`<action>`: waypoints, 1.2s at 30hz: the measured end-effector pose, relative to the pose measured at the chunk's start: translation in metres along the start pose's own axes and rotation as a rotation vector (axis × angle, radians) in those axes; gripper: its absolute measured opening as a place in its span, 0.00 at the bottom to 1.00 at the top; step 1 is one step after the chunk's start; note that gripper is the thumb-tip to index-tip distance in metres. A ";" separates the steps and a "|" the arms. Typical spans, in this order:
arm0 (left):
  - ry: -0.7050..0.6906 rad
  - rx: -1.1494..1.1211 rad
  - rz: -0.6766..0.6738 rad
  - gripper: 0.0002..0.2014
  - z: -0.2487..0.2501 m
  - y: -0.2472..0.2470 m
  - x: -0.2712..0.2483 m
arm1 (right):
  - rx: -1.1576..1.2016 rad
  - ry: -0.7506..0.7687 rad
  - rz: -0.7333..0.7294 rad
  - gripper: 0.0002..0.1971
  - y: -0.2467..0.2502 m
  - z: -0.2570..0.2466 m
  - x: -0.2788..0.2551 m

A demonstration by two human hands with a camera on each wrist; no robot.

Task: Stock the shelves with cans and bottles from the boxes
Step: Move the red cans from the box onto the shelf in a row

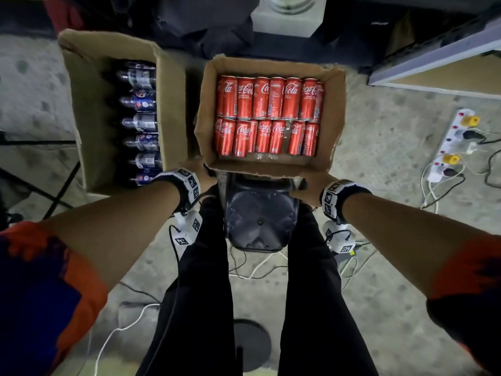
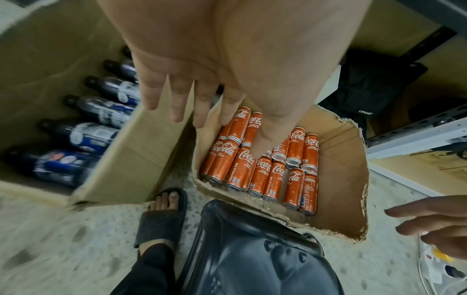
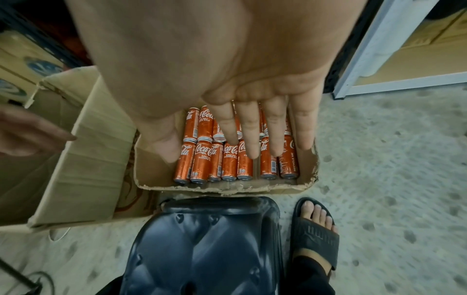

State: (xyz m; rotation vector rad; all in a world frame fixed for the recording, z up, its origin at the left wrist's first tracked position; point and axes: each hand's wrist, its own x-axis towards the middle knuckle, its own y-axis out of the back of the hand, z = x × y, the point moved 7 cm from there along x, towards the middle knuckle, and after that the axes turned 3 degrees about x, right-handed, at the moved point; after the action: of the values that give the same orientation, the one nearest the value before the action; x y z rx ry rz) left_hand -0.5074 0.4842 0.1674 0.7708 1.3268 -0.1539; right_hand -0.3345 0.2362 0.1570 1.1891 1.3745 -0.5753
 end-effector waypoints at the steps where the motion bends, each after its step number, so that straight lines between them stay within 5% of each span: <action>1: -0.014 -0.007 0.007 0.17 0.005 -0.004 0.014 | 0.001 0.004 0.002 0.16 -0.002 0.000 0.012; 5: 0.001 -0.013 0.012 0.28 0.018 -0.017 0.072 | 0.029 0.053 -0.013 0.30 -0.010 -0.008 0.063; 11: 0.012 -0.156 0.048 0.26 0.028 -0.024 0.150 | 0.053 0.109 -0.019 0.27 -0.007 -0.021 0.134; 18: 0.025 -0.290 0.056 0.20 0.024 -0.028 0.228 | 0.016 0.038 -0.025 0.44 -0.016 -0.041 0.227; 22: -0.021 -0.356 0.015 0.17 0.024 -0.042 0.272 | 0.083 0.094 -0.002 0.37 -0.026 -0.062 0.271; 25: 0.041 -0.395 0.048 0.27 0.018 -0.051 0.298 | 0.064 0.076 0.031 0.36 -0.033 -0.069 0.305; 29: 0.089 -0.413 0.066 0.36 0.014 -0.068 0.333 | 0.105 0.050 0.062 0.22 -0.034 -0.081 0.336; 32: 0.115 -0.436 0.098 0.33 0.015 -0.062 0.343 | 0.221 -0.001 0.108 0.18 -0.043 -0.085 0.360; 36: 0.118 -0.483 0.089 0.37 0.016 -0.059 0.356 | 0.287 0.033 0.229 0.27 -0.043 -0.095 0.373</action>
State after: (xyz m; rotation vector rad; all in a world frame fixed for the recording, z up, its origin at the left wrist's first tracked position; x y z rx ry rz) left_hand -0.4285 0.5438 -0.1799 0.4296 1.3658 0.2796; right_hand -0.3429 0.4206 -0.1835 1.5702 1.1872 -0.6045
